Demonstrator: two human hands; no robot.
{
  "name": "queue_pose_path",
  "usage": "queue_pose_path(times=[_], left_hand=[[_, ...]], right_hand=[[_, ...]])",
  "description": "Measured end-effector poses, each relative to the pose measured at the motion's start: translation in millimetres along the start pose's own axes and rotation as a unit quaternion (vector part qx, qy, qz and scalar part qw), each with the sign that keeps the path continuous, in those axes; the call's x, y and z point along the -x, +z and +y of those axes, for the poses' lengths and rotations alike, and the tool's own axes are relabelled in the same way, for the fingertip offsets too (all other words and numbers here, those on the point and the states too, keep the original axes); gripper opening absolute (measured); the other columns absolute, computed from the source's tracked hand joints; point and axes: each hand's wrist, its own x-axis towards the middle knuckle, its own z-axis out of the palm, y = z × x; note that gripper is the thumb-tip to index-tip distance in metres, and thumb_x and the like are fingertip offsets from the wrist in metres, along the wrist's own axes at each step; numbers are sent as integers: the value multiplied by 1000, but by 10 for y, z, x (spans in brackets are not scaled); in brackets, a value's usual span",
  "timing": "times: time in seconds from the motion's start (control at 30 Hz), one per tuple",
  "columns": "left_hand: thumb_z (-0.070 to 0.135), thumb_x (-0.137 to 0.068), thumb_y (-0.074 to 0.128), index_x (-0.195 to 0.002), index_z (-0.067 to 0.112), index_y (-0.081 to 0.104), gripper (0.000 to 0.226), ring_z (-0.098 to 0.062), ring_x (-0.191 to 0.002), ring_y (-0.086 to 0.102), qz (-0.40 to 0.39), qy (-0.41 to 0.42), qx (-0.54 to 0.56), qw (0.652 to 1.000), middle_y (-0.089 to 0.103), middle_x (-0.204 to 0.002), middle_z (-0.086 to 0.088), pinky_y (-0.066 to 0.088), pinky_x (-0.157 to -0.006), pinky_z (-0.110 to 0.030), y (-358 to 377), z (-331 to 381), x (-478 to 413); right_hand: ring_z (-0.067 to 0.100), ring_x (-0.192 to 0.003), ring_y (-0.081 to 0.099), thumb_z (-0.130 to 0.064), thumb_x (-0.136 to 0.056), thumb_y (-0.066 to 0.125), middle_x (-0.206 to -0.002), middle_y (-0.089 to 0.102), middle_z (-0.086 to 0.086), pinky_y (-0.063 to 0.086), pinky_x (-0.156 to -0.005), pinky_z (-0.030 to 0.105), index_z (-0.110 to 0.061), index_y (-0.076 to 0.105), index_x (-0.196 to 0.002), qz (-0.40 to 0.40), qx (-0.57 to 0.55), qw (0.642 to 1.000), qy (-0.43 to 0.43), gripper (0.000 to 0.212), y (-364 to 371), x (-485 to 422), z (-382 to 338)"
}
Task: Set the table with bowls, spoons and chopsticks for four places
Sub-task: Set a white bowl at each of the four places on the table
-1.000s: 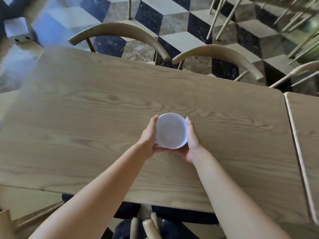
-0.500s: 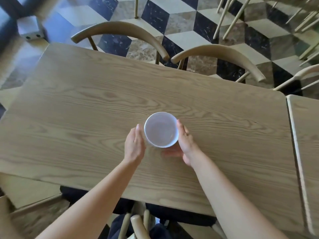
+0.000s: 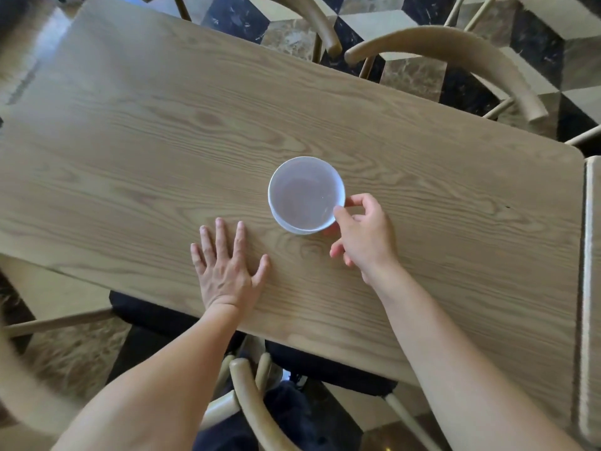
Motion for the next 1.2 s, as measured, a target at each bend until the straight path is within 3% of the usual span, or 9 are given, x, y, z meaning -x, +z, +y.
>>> queue_pose_path(times=[0.13,0.37,0.5,0.8,1.0,1.2], left_hand=[[73,-85,31,-159,35,17,85,-31,-156,-7,1,-6,12,1000,4,-171,-5,-14,-122,-47,-21,11,10],[74,-84,31,-159,35,18,86,-29,-156,-8,3,-10,24,1000,5,-171,-5,-9,-124,-49,-40,19,12],[75,-84,29,-159,35,17,85,-29,-156,-9,4,-11,16,1000,5,-171,-5,-8,-124,-50,-24,-4,-4],[70,-88,25,-159,35,17,79,-29,-155,-9,-1,-11,15,1000,3,-171,-5,-10,-123,-49,-8,11,4],[61,-95,18,-158,35,16,68,-28,-155,-9,7,-9,25,1000,3,-171,-4,-16,-120,-46,29,-36,-9],[58,-96,28,-157,36,20,65,-29,-156,-6,13,-13,41,999,6,-171,-4,-8,-124,-51,40,-7,-3]], right_hand=[[17,-30,52,-14,-96,50,-59,65,-2,25,-30,17,-17,47,-94,-20,5,1000,-6,5,9,-11,6],[18,-34,47,-3,-93,46,-66,66,14,26,-31,19,-17,42,-88,-18,-90,996,2,15,-75,38,-142],[18,-34,46,-5,-94,50,-64,66,10,26,-32,18,-15,42,-90,2,-127,992,5,13,-371,162,-127],[16,-36,47,-3,-96,47,-74,63,19,23,-32,19,-14,39,-88,113,-122,981,103,16,-1067,751,748],[15,-37,46,-4,-97,45,-76,64,18,24,-32,19,-14,38,-88,124,-110,970,179,15,-1064,1025,1322],[15,-38,47,-4,-97,42,-78,65,18,26,-32,21,-14,38,-89,126,-110,965,201,13,-1031,1136,1595]])
